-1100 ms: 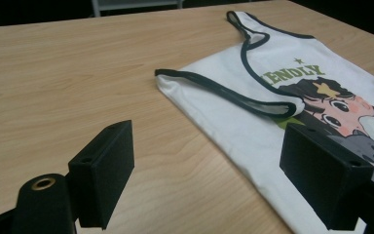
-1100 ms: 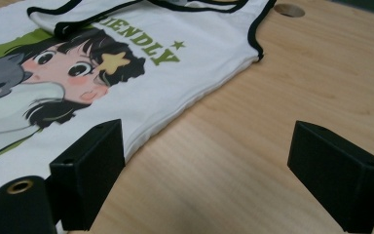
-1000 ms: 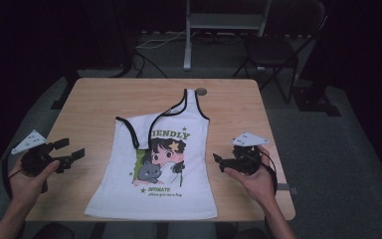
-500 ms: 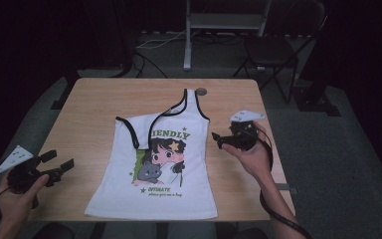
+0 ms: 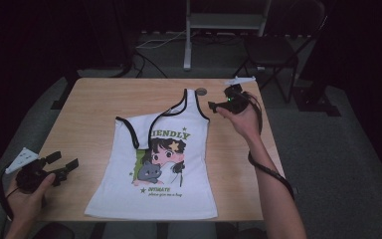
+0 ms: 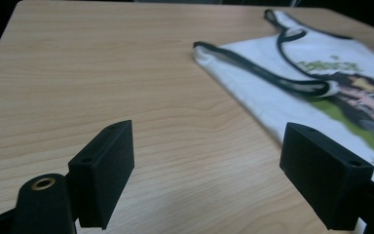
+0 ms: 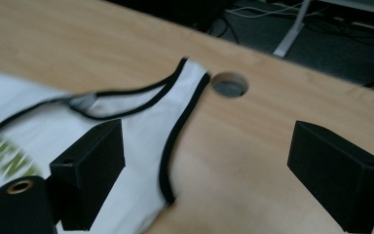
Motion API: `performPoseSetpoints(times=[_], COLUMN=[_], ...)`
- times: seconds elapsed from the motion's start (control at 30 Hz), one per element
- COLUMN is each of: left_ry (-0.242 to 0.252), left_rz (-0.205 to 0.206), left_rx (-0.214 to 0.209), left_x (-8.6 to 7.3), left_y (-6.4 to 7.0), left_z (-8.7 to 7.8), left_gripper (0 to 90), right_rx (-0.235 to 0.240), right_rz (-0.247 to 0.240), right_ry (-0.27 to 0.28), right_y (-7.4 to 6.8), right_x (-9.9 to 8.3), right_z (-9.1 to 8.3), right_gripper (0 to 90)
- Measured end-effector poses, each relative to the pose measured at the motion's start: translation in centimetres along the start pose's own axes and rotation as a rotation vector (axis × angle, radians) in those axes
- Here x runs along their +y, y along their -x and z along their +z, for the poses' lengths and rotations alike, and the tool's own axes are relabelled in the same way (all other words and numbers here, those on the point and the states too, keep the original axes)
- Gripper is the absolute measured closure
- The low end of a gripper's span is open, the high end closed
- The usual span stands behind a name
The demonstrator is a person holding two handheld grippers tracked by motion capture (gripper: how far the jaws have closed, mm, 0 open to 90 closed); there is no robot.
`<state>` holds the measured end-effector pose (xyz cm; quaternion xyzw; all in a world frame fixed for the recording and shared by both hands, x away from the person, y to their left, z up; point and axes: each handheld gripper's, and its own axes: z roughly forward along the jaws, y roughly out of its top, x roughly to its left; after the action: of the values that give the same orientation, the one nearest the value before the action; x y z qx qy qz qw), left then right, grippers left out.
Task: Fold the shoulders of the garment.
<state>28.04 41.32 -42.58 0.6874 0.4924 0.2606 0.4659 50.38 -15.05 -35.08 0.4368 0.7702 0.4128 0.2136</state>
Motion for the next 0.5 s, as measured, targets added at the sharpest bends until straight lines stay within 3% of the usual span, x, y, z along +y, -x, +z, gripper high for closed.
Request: performPoseSetpoints(times=[0.13,0.2,0.3,0.5], left_ry=[-0.001,-0.007,-0.021,-0.013], left_rz=[-0.005,-0.005,0.012,0.007], left_rx=[0.01,0.011,0.015,0.003], left_x=[-0.1,-0.2,-0.4,-0.4], left_y=[0.0,0.1,0.2,0.3], left_z=[0.7,0.9,1.4,1.8], left_gripper=[19.5,19.6,19.5,19.5], right_rx=[-0.003,0.004,0.001,0.0], right_rz=[0.035,0.045,0.057,0.062], right_ry=[-0.013,-0.023,-0.046,-0.085], right_y=[0.6,0.7,0.8,0.7], right_x=[1.7,2.3,2.7,2.9], right_z=[1.8,3.0,4.6,7.4], right_gripper=[16.6,22.6,26.5,33.5])
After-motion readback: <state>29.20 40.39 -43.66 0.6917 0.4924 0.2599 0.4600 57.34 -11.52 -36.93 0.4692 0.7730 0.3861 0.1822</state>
